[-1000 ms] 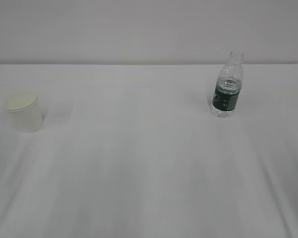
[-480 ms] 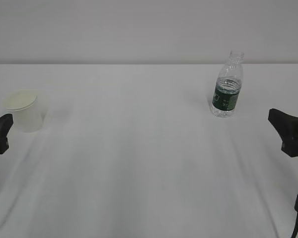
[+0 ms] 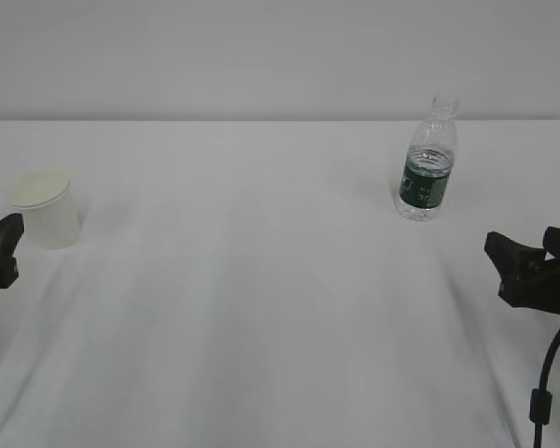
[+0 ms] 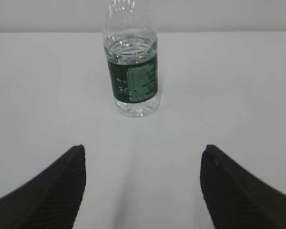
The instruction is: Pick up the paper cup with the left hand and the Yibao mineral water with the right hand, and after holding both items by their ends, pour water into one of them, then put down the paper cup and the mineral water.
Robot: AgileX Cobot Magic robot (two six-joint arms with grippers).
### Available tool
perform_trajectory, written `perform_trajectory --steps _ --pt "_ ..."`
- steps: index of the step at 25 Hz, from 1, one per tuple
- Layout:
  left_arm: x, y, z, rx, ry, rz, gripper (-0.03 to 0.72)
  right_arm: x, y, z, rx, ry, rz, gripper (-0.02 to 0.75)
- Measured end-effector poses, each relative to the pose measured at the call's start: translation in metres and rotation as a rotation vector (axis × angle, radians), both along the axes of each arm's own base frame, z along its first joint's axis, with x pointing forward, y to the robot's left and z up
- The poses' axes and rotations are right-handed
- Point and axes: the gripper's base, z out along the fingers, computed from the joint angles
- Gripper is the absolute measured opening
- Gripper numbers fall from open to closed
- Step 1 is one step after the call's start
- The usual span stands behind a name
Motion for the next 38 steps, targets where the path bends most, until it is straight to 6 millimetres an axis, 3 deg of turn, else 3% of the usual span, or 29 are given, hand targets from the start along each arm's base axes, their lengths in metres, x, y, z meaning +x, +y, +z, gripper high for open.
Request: perform_trajectory --steps 6,17,29,38 --pt "0.001 0.002 -0.005 -0.002 0.01 0.028 0.573 0.001 -0.003 -0.009 0.003 0.033 -0.04 0.571" --pt "0.005 0.002 -0.056 0.036 0.21 0.028 0.573 0.017 -0.004 -0.001 -0.008 -0.023 -0.049 0.571" --pt "0.042 -0.008 -0.063 0.031 0.16 -0.005 0.573 0.036 0.0 -0.018 -0.038 0.0 -0.002 0.571" --pt "0.056 -0.01 -0.074 0.032 0.163 -0.005 0.573 0.053 0.001 -0.026 -0.042 -0.005 0.005 0.571"
